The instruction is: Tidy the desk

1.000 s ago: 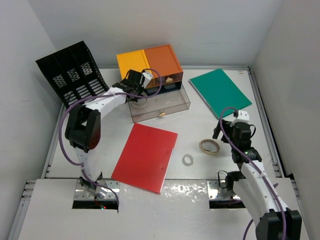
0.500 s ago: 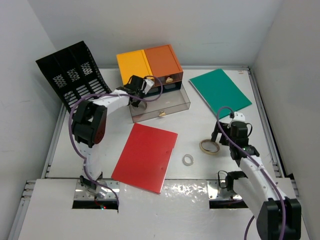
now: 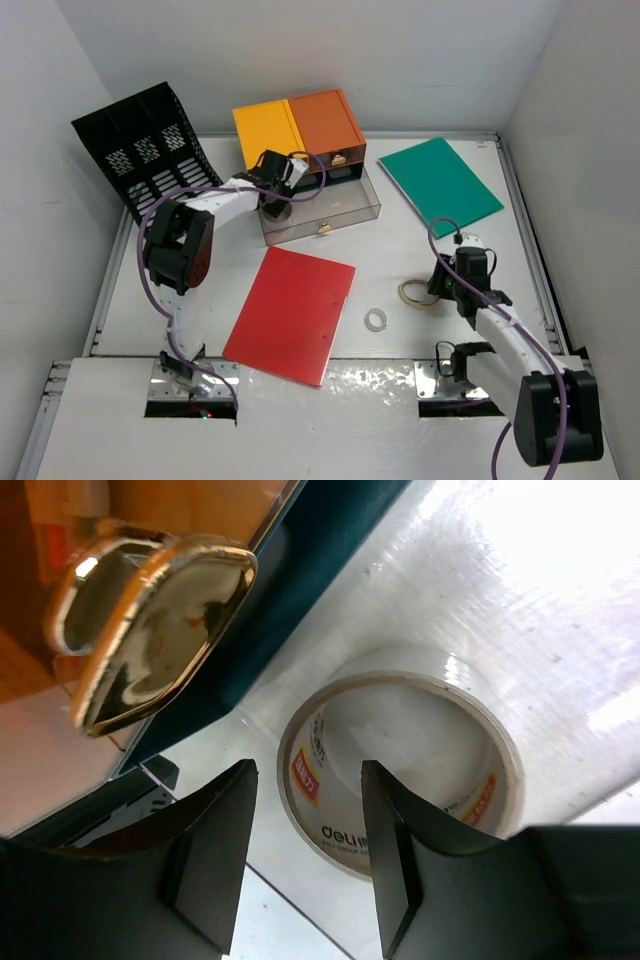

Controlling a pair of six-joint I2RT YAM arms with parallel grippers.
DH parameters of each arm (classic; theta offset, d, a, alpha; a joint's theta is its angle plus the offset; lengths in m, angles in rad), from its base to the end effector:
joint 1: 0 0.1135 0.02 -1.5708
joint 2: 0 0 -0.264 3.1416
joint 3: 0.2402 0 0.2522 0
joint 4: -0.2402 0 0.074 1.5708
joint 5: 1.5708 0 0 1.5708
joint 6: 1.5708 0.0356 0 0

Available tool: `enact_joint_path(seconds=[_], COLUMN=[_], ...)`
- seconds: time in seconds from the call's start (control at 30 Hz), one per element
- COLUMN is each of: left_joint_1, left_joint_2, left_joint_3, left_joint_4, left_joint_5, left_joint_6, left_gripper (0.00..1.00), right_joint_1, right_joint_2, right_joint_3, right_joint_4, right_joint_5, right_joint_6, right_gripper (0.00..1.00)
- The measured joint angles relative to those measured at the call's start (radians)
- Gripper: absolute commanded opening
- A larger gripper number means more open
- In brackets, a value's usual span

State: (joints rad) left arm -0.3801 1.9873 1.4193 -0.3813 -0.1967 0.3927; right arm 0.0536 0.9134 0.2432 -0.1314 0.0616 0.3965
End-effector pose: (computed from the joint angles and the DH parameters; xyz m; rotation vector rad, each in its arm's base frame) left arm 0.4010 -0.1527 0.1852 0.8724 2.3554 0.2528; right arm 0.1640 0.0066 0.1386 0.4344 2.3351 0.1432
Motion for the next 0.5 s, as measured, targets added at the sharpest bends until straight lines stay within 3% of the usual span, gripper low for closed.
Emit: enact_joint_path(seconds=[0.33,0.37,0.4,0.5], left_joint_1=[0.000,0.000,0.000,0.000], left_joint_2=[-0.132,-0.152,-0.176,-0.254], left_joint_3=[0.023,0.023,0.022,0.020], left_joint_4=[-0.096,-0.104,-0.114,-0.136], left_joint_5=[0.109,0.121,0.132,0.167], left_joint_6=[-0.024,-0.024,-0.024,-0.024], left_gripper=[0.45,0.45,0.45,0.45], right_joint_1=[0.000,0.000,0.000,0.000], right_joint_2=[0.163,0.171,0.176,0.193], right_joint_3=[0.028,0.030,0.032,0.033], right_joint_4=[0.048,0.053,0.059,0.071], right_joint_5=[-0.032,-0.035,-0.045,-0.060], right_joint_6=[0.007,0.006,0.005,0.006], right_gripper=[0.38,0.32,0.18,0.00])
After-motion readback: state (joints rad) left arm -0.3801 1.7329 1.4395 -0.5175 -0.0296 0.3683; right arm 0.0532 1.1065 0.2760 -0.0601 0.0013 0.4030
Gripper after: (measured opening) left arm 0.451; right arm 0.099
